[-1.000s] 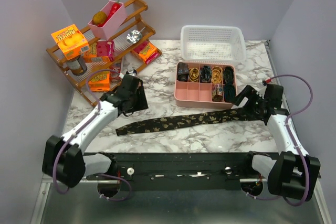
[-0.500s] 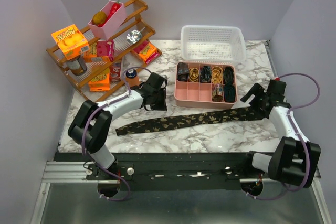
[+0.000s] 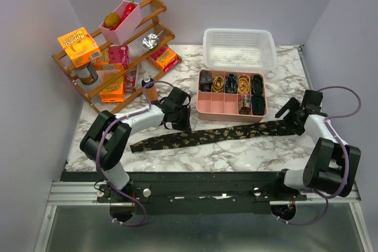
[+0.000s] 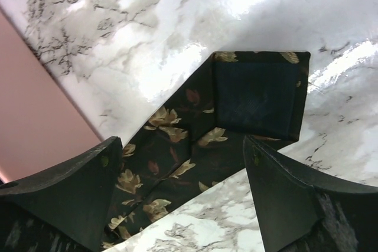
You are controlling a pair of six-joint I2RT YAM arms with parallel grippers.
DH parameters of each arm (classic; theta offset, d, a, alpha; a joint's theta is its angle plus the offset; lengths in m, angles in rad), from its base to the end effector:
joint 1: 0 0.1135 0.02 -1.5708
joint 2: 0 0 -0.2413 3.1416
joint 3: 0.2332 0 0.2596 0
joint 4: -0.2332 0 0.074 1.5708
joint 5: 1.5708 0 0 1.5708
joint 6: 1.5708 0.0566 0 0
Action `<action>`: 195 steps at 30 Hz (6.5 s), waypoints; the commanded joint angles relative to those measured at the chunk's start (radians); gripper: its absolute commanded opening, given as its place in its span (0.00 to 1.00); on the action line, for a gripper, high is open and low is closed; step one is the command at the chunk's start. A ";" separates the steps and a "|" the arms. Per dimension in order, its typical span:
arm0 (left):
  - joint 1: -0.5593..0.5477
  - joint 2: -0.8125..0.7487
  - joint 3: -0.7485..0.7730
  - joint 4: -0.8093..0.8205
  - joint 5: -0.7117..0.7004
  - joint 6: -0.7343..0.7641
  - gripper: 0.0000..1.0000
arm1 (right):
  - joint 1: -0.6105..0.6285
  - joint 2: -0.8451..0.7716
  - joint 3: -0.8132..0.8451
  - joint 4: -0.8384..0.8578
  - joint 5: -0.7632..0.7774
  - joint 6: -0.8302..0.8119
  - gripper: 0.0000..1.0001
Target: Roll the ties
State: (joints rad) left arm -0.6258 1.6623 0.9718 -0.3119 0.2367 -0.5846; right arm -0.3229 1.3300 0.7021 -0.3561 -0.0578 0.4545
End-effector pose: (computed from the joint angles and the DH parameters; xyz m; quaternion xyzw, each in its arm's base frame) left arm 0.2714 -0.2125 0.1304 0.0527 0.9523 -0.2516 0.1645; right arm 0.2612 -0.0840 0.1393 0.3549 0.8887 0.0466 0.2866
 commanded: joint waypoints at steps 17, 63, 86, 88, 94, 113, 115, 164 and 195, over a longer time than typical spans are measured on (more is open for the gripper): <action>-0.006 0.096 0.002 -0.012 -0.048 0.017 0.00 | -0.007 0.081 0.004 0.074 -0.083 0.053 0.52; -0.005 0.086 0.010 -0.047 -0.108 0.023 0.00 | -0.019 -0.029 0.039 0.023 0.211 0.062 0.01; -0.005 0.048 0.034 -0.078 -0.119 0.043 0.00 | -0.051 -0.047 0.030 0.009 0.317 0.072 1.00; -0.005 0.033 0.071 -0.096 -0.131 0.051 0.00 | -0.051 -0.075 0.034 0.011 0.290 0.059 1.00; -0.005 -0.047 0.156 -0.107 -0.145 0.071 0.29 | -0.042 -0.159 0.062 0.000 0.064 0.003 1.00; 0.015 -0.351 -0.097 -0.153 -0.175 -0.041 0.31 | 0.881 0.029 0.319 0.055 -0.099 -0.160 1.00; 0.027 -0.389 -0.119 -0.199 -0.198 -0.055 0.27 | 0.957 0.138 0.381 0.075 -0.126 -0.183 1.00; -0.037 -0.693 -0.390 -0.043 -0.274 -0.188 0.00 | 1.159 0.751 1.048 0.031 -0.106 -0.283 0.84; -0.037 -0.627 -0.401 0.040 -0.238 -0.161 0.00 | 1.128 0.773 0.875 -0.202 0.463 -0.174 0.01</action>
State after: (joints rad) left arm -0.6571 1.0168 0.5648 -0.3157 -0.0078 -0.7631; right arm 0.8330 2.1532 1.6238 -0.4915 0.3046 0.2707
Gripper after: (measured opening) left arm 0.009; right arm 0.011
